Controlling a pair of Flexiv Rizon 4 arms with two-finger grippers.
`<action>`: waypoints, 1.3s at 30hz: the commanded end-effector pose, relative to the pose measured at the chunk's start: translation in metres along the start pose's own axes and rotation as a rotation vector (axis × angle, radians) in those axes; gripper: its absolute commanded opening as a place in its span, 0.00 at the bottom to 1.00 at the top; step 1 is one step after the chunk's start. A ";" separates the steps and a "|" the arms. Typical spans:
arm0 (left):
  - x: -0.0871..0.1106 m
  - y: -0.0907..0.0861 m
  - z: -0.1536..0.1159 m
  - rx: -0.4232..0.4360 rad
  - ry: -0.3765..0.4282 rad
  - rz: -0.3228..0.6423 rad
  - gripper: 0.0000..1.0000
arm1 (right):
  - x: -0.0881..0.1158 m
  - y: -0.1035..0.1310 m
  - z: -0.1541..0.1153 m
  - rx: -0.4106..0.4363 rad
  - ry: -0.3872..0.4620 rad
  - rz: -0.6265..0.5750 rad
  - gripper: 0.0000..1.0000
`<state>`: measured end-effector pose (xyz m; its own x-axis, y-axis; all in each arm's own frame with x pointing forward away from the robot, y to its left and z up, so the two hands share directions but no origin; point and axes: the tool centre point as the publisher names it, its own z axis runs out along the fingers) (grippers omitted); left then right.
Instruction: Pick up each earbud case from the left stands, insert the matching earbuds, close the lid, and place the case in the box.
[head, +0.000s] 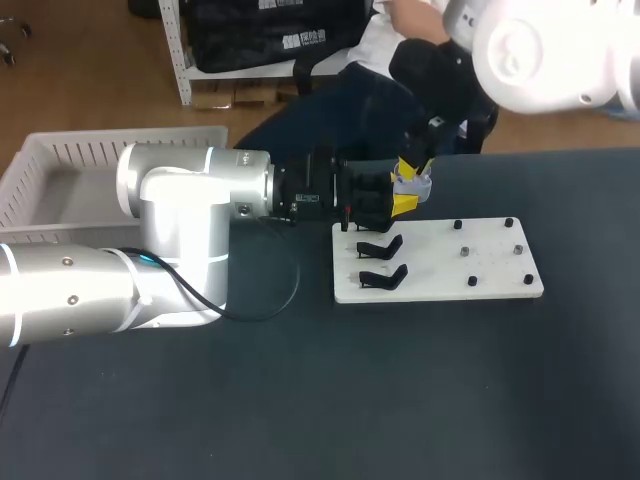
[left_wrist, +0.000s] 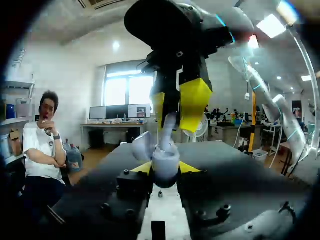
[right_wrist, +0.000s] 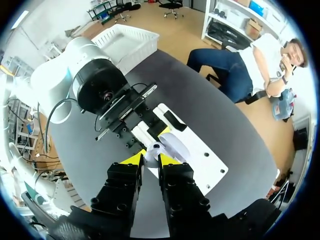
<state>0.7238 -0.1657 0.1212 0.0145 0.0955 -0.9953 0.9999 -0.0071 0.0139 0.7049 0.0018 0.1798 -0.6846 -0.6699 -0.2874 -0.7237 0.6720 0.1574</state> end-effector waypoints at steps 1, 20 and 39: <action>0.001 0.000 0.001 -0.003 -0.004 0.003 0.00 | 0.000 -0.001 0.003 -0.004 -0.005 -0.002 0.00; 0.001 0.000 0.001 -0.003 -0.004 0.003 0.00 | -0.004 -0.003 0.008 -0.016 -0.003 -0.021 0.00; 0.001 0.000 0.001 -0.003 -0.004 0.003 0.00 | -0.004 0.000 0.015 0.014 0.045 -0.051 0.00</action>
<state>0.7240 -0.1652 0.1202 0.0137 0.0964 -0.9952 0.9999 -0.0066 0.0131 0.7078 0.0063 0.1680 -0.6484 -0.7168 -0.2566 -0.7581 0.6388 0.1312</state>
